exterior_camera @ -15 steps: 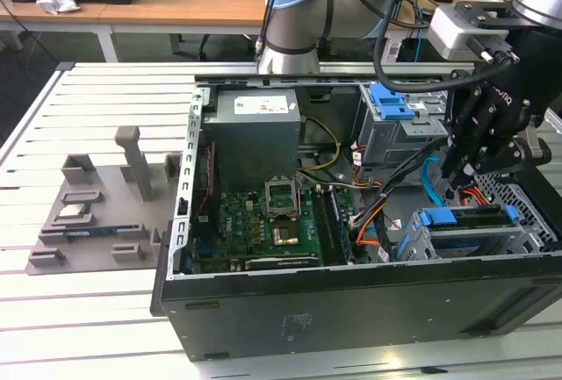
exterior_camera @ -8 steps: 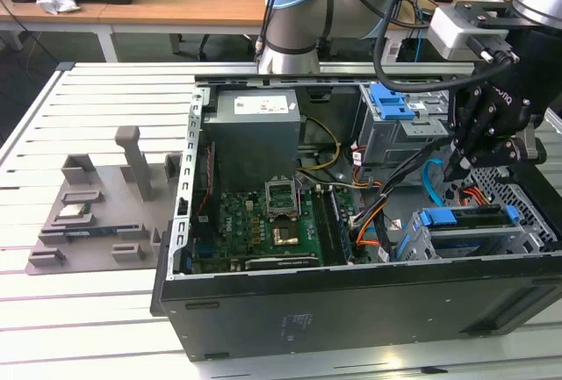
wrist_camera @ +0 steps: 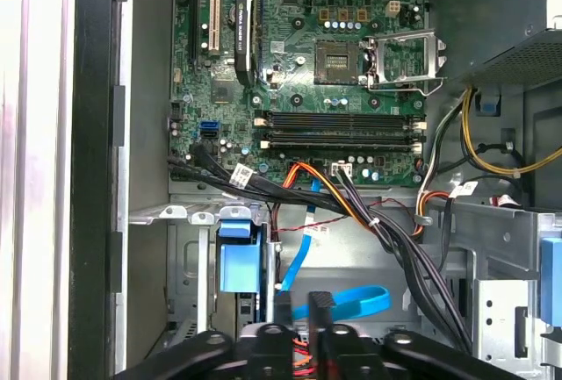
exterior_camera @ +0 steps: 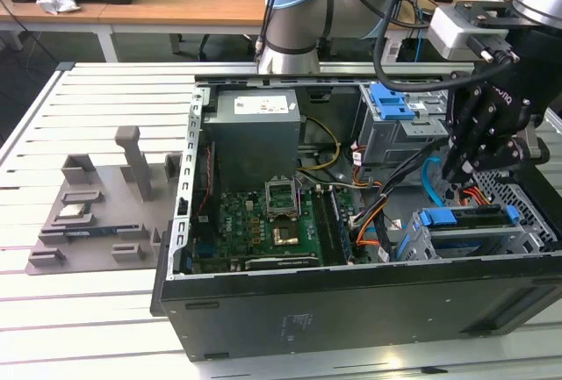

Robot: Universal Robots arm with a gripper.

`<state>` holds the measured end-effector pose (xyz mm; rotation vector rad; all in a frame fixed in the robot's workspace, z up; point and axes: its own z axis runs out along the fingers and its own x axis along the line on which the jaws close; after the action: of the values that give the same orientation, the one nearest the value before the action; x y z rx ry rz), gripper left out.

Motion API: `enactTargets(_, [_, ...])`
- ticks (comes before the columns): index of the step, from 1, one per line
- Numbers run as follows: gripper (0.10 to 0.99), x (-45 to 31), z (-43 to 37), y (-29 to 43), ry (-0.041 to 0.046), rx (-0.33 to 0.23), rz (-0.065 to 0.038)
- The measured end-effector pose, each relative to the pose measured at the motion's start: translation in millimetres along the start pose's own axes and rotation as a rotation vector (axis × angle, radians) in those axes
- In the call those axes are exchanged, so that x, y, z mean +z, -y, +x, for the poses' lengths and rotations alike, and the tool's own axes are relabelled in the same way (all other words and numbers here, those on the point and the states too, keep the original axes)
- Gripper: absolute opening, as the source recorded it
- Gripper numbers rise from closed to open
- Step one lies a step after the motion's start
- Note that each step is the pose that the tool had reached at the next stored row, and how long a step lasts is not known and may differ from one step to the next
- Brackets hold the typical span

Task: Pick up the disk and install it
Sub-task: 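Insert the second disk wire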

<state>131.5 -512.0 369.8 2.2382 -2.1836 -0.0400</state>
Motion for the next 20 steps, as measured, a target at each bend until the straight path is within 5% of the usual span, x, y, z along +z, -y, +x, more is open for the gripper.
enactTargets(5, [0.302,-0.7,-0.1,0.0,-0.0002,0.000,0.000])
enactTargets(11, [0.302,-17.1,-0.2,-0.5,0.0003,0.000,0.000])
enactTargets(20, [0.302,-3.2,-7.1,0.0,0.0002,-0.031,-0.003])
